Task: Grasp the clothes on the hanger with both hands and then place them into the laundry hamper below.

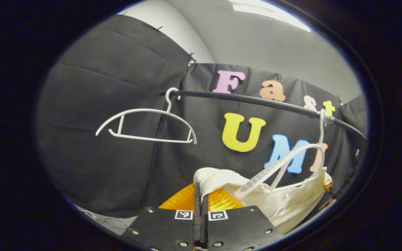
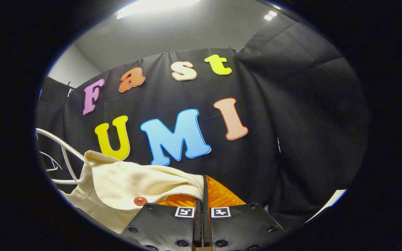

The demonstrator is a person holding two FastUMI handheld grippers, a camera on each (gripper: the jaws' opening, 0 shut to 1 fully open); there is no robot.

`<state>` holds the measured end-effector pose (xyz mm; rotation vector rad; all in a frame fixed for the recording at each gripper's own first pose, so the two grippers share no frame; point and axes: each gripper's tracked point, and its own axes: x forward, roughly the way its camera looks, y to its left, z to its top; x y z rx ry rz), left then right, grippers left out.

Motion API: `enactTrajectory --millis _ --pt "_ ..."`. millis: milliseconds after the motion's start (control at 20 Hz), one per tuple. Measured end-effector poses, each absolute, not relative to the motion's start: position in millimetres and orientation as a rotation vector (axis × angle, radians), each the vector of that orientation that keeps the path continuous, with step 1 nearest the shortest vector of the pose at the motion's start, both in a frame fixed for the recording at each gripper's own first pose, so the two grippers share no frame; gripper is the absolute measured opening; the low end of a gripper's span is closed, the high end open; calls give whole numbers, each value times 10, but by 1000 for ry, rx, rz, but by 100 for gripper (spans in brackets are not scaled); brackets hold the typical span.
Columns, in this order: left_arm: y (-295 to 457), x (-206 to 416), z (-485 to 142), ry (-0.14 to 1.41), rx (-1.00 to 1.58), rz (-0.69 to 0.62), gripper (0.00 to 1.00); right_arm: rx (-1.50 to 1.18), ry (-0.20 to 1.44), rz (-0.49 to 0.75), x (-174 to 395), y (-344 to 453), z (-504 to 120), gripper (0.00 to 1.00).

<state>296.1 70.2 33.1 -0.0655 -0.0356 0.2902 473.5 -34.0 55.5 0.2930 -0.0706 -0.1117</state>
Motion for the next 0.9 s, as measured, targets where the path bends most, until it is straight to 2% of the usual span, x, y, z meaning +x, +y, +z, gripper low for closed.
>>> enactTrajectory --millis 500,650,700,900 --pt "527 2819 -320 81 -87 275 1 254 34 -113 4783 -439 8 3" --pt "444 2811 -414 92 -54 280 1 215 18 -64 4631 -333 20 3" --pt "410 2774 -444 98 -38 279 1 206 25 -39 4555 -278 -18 0" --pt "330 2550 -488 107 4 251 0 222 64 15 4025 -166 -109 3"
